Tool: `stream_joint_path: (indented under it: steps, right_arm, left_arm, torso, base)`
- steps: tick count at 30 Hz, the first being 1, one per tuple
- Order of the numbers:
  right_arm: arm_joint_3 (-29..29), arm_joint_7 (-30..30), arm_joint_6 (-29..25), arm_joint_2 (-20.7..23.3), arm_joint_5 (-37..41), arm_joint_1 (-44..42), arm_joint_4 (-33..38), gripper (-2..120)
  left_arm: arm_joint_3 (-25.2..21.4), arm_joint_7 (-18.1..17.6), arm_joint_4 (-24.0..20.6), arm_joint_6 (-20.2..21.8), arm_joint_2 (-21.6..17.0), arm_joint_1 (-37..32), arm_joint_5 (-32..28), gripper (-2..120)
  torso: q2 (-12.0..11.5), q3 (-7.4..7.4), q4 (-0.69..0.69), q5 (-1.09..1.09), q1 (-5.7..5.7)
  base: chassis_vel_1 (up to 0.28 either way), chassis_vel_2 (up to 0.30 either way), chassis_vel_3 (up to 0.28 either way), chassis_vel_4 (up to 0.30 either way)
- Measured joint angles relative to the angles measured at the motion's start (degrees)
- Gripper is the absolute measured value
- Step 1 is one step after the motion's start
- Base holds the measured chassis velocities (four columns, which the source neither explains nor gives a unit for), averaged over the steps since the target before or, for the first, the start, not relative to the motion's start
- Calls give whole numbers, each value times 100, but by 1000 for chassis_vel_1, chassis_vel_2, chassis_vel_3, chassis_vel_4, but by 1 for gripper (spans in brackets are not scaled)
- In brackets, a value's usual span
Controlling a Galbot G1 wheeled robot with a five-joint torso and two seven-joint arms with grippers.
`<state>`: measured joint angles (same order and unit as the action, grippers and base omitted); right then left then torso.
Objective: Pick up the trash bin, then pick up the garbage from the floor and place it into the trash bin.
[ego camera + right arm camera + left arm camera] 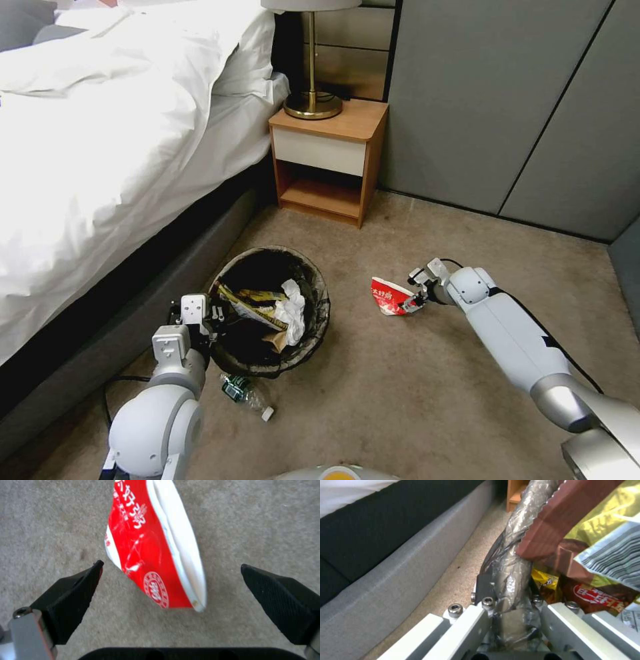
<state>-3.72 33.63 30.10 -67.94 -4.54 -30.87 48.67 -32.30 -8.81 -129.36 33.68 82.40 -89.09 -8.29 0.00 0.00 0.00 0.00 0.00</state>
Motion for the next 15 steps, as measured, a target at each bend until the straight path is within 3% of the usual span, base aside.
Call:
stream_joint_path:
  steps: [15]
  right_arm:
    - [-297,-239,-768,-461,-379,541,-1255,100]
  left_arm:
    - [-2,11,-8,-4,32,-30,57,0]
  torso:
    - [0,0,0,-1,0]
  base:
    - [0,0,0,0]
